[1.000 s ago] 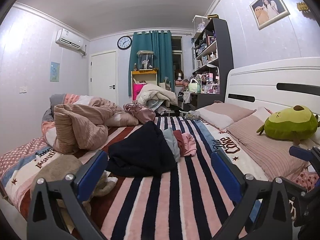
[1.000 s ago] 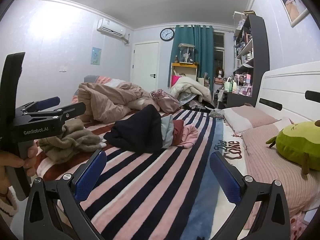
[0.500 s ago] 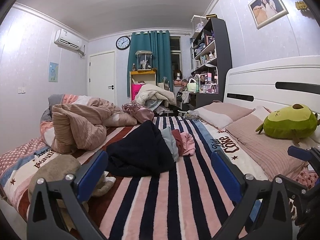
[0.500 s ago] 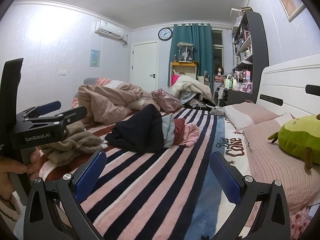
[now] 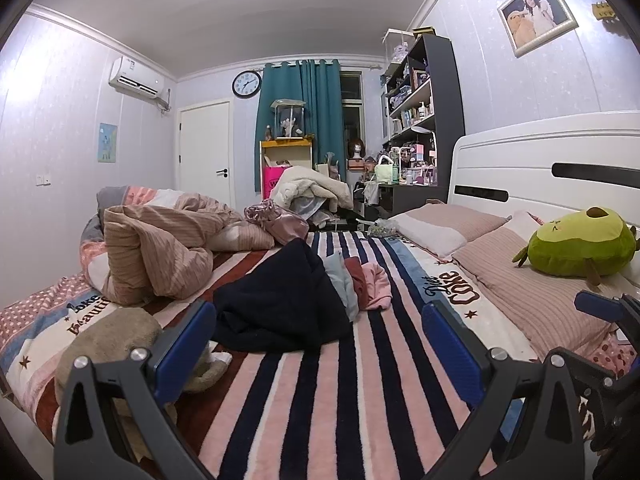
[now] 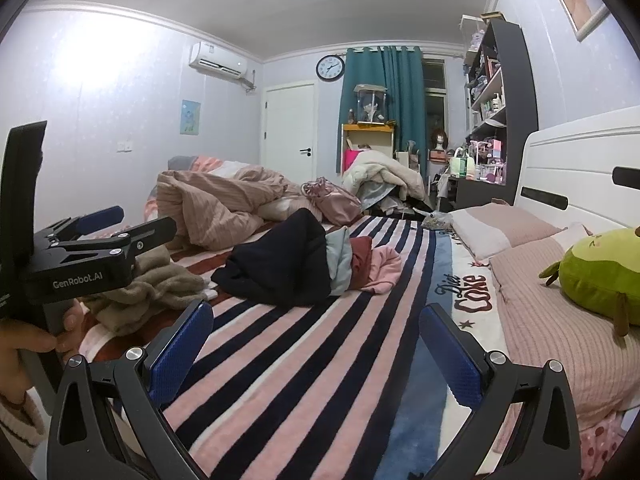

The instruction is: Fold small clothes

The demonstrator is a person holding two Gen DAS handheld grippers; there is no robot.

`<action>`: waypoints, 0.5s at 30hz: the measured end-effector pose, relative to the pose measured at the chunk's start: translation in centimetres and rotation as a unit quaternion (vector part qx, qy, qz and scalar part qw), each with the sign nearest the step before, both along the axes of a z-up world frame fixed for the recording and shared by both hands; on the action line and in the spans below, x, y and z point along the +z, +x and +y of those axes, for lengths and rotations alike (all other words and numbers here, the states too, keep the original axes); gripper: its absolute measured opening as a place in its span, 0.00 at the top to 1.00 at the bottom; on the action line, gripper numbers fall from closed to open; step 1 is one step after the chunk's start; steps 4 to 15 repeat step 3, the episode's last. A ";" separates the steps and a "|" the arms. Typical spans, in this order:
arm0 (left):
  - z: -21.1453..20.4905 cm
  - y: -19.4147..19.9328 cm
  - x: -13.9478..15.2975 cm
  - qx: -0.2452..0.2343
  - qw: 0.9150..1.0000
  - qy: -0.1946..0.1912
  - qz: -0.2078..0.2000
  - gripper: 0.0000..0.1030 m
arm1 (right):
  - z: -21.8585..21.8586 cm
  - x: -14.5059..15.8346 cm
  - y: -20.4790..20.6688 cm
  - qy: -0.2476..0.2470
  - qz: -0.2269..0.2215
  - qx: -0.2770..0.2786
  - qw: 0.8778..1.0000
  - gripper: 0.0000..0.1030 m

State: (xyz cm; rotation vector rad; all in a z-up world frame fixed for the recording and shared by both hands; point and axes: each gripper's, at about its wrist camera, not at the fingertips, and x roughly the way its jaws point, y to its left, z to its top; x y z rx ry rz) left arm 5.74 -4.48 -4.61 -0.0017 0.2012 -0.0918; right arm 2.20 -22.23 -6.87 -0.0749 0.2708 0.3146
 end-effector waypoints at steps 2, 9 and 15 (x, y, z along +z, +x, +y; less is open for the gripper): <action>0.1 0.1 -0.1 0.000 1.000 -0.001 0.001 0.01 | 0.0 0.0 0.1 0.001 0.000 -0.003 1.000 0.00; 0.2 0.3 -0.1 0.002 1.000 0.000 0.002 0.01 | 0.0 0.0 0.2 0.002 0.000 -0.004 1.000 0.00; 0.2 0.3 -0.1 0.002 1.000 0.000 0.002 0.01 | 0.0 0.0 0.2 0.002 0.000 -0.004 1.000 0.00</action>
